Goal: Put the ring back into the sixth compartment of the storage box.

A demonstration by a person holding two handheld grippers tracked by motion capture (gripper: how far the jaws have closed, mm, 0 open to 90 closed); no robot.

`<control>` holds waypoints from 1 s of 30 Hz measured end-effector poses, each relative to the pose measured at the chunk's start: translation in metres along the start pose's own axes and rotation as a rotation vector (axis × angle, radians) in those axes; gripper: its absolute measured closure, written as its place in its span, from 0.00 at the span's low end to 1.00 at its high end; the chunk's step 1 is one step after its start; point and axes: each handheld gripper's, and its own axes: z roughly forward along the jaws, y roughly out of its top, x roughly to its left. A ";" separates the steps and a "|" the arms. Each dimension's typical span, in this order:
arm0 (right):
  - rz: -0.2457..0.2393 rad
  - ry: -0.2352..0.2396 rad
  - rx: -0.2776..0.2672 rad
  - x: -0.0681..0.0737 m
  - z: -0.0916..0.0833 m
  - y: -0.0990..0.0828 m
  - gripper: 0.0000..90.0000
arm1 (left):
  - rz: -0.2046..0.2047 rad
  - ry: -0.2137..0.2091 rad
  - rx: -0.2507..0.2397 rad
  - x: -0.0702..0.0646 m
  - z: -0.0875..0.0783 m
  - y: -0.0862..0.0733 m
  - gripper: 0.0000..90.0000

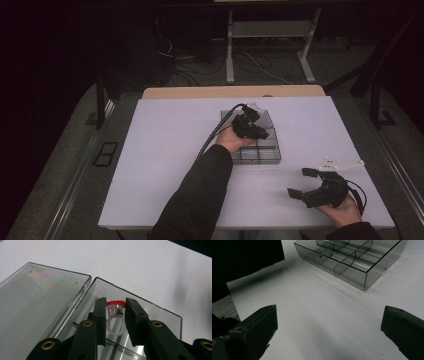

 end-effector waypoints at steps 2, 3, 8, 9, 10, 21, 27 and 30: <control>0.001 0.001 0.001 0.000 0.000 0.000 0.01 | 0.001 0.000 0.011 0.001 0.004 -0.001 0.78; 0.001 0.000 0.000 0.000 0.000 0.000 0.01 | -0.004 0.006 0.015 0.001 0.007 -0.002 0.78; -0.004 0.001 -0.002 -0.001 0.000 0.000 0.01 | -0.029 0.013 0.030 0.003 0.017 -0.006 0.77; -0.004 0.002 -0.002 -0.001 0.000 0.000 0.01 | -0.029 0.015 0.030 0.003 0.018 -0.006 0.77; -0.004 0.002 -0.002 -0.001 0.000 0.000 0.01 | -0.028 0.015 0.029 0.003 0.020 -0.007 0.77; -0.002 0.002 -0.001 0.000 0.000 0.000 0.01 | -0.029 0.010 0.022 0.000 0.014 -0.002 0.59; 0.005 -0.005 -0.006 -0.002 -0.002 -0.001 0.01 | -0.025 -0.009 0.022 -0.003 0.003 0.001 0.41; -0.002 -0.006 -0.005 -0.002 -0.001 -0.001 0.01 | -0.009 -0.013 0.012 -0.006 -0.003 0.003 0.33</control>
